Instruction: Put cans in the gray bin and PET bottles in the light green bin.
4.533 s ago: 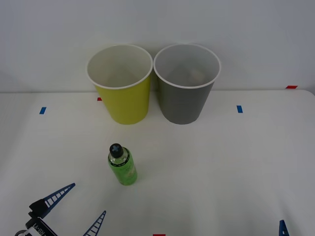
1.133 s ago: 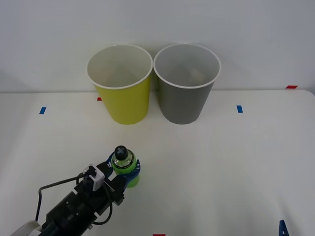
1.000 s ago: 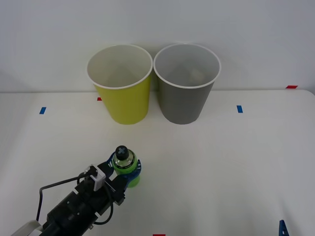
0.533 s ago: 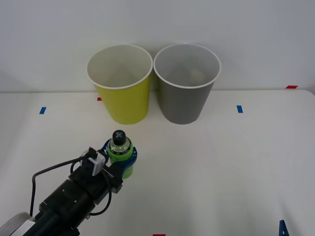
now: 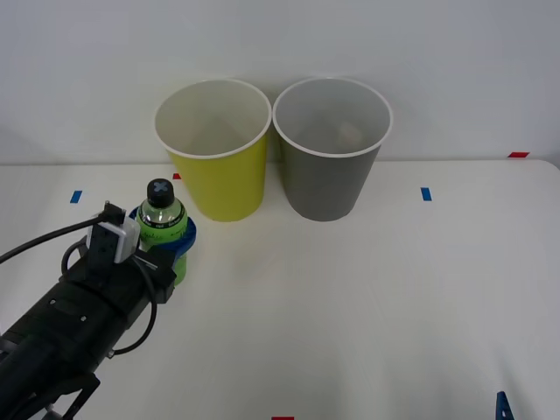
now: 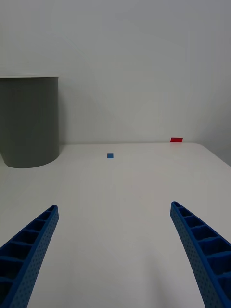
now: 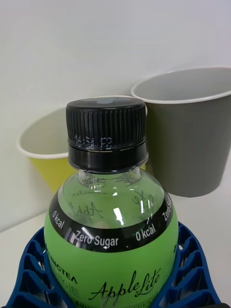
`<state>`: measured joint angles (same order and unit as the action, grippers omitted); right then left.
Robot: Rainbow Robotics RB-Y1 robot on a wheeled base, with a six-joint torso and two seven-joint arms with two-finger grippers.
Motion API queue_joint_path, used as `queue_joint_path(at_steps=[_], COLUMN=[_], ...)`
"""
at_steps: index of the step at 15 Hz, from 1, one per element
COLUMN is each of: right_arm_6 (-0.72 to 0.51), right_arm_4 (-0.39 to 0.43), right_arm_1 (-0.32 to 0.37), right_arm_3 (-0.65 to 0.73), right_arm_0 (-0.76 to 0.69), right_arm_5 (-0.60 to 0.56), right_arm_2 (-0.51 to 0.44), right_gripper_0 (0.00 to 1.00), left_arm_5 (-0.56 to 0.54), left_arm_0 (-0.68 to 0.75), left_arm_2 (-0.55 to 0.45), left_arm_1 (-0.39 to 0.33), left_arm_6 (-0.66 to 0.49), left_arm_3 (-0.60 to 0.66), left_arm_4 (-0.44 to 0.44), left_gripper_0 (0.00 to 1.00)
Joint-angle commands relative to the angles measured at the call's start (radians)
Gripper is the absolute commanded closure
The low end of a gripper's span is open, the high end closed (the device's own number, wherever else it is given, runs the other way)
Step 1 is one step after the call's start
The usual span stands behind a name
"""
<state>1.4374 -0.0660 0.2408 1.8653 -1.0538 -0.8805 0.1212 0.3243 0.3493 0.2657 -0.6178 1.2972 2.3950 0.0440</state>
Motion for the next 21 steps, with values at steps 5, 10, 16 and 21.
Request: queue_joint_path(at_steps=[5,10,16,21], right_arm_6=[0.0,0.0,0.0,0.0], right_arm_4=[0.0,0.0,0.0,0.0], right_arm_1=[0.0,0.0,0.0,0.0], right_arm_3=[0.0,0.0,0.0,0.0], right_arm_0=[0.0,0.0,0.0,0.0], right_arm_5=[0.0,0.0,0.0,0.0], right_arm_2=[0.0,0.0,0.0,0.0], right_gripper_0=[0.21,0.21,0.22,0.22], left_arm_5=[0.19,0.41,0.634,0.634], left_arm_0=[-0.029,-0.164,-0.372,-0.572], left_arm_2=[-0.194,-0.33,-0.47,-0.474], left_arm_1=[0.046,0.059,0.064,0.095], left_arm_6=[0.076,0.091,0.129,0.14], left_arm_3=[0.144,0.207,0.201,0.067], left_arm_4=[-0.188,-0.346,-0.538,-0.601], left_gripper_0=[1.0,1.0,1.0,1.0])
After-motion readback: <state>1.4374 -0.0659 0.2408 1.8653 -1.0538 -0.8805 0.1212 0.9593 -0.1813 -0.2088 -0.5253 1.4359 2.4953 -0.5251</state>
